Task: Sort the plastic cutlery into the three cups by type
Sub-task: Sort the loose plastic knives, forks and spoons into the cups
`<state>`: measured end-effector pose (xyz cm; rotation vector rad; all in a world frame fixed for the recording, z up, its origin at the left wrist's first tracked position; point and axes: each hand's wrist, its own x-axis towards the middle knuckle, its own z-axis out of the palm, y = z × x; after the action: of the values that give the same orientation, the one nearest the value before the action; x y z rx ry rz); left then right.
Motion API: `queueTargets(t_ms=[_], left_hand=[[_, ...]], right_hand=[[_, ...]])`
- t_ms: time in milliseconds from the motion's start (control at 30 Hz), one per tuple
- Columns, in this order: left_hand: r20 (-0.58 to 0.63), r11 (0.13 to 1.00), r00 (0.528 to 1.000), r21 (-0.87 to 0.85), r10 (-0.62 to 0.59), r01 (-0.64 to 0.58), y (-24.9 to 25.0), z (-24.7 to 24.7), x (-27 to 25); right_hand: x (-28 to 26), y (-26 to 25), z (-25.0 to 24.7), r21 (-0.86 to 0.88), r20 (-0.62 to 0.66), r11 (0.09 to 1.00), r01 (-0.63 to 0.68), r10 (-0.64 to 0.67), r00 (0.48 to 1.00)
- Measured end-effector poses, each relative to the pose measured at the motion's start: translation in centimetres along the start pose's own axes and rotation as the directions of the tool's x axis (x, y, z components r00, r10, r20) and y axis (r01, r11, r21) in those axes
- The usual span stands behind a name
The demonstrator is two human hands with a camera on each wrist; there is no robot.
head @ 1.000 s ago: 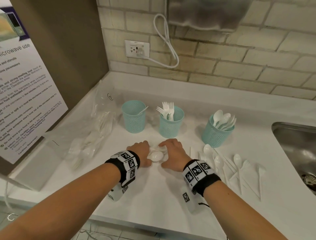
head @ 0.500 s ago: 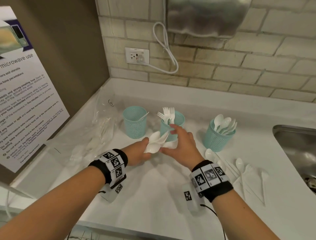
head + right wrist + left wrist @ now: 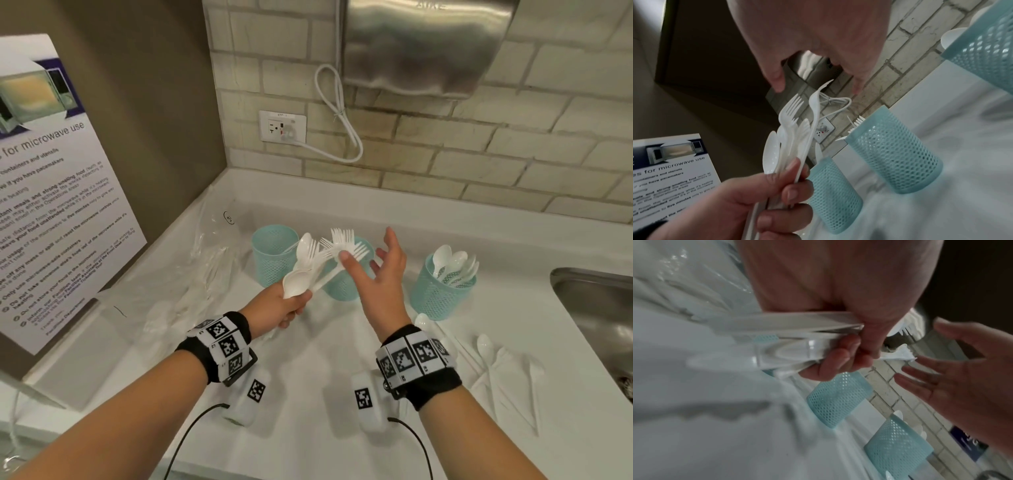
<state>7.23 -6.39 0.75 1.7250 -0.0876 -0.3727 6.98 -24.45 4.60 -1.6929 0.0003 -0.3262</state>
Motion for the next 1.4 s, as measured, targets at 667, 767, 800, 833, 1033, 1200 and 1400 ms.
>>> queueTargets(t_ms=[667,767,800,833,1033,1200,1400], left_hand=[[0.099,0.937,0.995,-0.346,-0.026,0.059,2.2,0.2,0.2],[0.109,0.918,0.994,-0.395,-0.005,0.048,2.5,0.0,0.4],[0.102,0.910,0.995,-0.412,0.000,0.042,2.5,-0.1,0.4],[0.094,0.903,0.996,-0.429,0.007,0.034,2.5,-0.3,0.4],[0.060,0.880,0.997,-0.474,0.055,-0.020,3.2,-0.8,0.6],[0.035,0.889,0.998,-0.456,0.059,-0.037,3.4,-1.6,0.4],[-0.240,0.963,0.966,-0.221,0.098,-0.153,3.6,-4.0,0.1]], right_hand=[[2.1,-1.5,2.6,-0.015,0.274,0.996,-0.092,0.093,0.957],[2.7,-1.7,2.9,0.037,0.265,0.993,-0.115,0.102,0.959],[3.0,-1.9,3.0,0.036,0.277,0.991,-0.127,0.112,0.954],[3.2,-2.0,3.0,0.034,0.296,0.991,-0.133,0.117,0.948],[3.6,-1.8,4.1,0.082,0.460,0.978,-0.191,0.133,0.878],[3.2,-1.6,5.0,0.052,0.458,0.984,-0.170,0.128,0.880],[6.1,-5.3,4.8,-0.075,0.351,0.997,-0.027,0.052,0.935]])
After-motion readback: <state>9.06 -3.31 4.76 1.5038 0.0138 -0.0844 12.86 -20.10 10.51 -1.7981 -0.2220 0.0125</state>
